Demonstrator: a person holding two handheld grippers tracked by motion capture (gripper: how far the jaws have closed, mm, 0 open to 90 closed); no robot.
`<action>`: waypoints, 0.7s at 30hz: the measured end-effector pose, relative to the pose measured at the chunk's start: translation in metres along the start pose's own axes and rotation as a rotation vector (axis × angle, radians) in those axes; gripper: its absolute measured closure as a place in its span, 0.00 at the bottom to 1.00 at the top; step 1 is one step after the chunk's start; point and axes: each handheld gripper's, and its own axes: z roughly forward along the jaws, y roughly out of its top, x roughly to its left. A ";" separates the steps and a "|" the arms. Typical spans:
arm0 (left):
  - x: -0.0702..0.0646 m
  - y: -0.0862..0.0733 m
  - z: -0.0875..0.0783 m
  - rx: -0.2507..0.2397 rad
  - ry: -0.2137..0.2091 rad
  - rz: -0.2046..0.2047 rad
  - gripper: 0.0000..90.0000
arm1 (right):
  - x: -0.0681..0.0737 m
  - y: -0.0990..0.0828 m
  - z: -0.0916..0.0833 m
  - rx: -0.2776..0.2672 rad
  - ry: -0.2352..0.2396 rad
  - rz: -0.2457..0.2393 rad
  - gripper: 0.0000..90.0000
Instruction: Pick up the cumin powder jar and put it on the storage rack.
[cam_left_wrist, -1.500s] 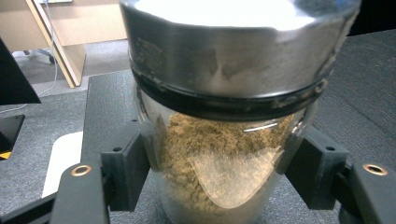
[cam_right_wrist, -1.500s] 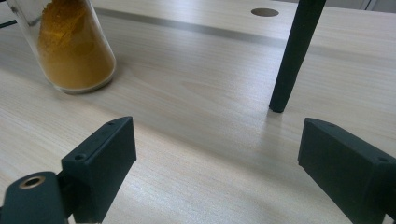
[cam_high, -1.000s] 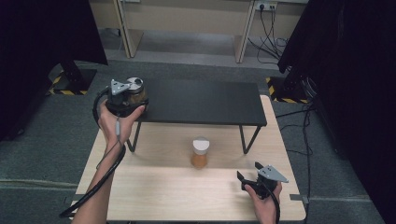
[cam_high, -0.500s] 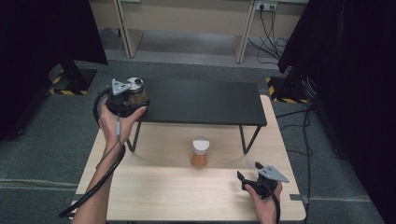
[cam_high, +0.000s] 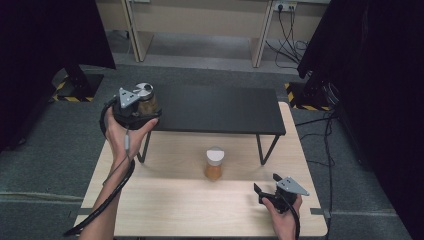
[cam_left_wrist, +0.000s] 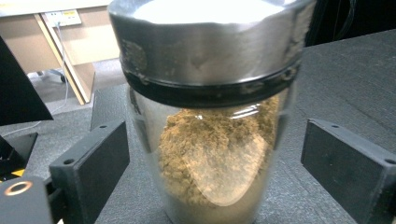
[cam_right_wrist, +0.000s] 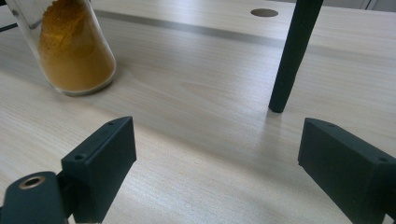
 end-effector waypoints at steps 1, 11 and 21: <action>0.000 -0.001 -0.001 -0.002 -0.001 0.000 0.08 | 0.000 0.000 0.000 0.000 0.000 0.000 0.13; -0.003 -0.017 -0.013 -0.040 0.003 -0.011 0.08 | 0.000 0.000 0.000 0.000 0.000 -0.001 0.13; -0.013 -0.031 -0.026 -0.091 0.020 -0.019 0.08 | 0.001 0.000 0.000 0.000 -0.002 -0.003 0.13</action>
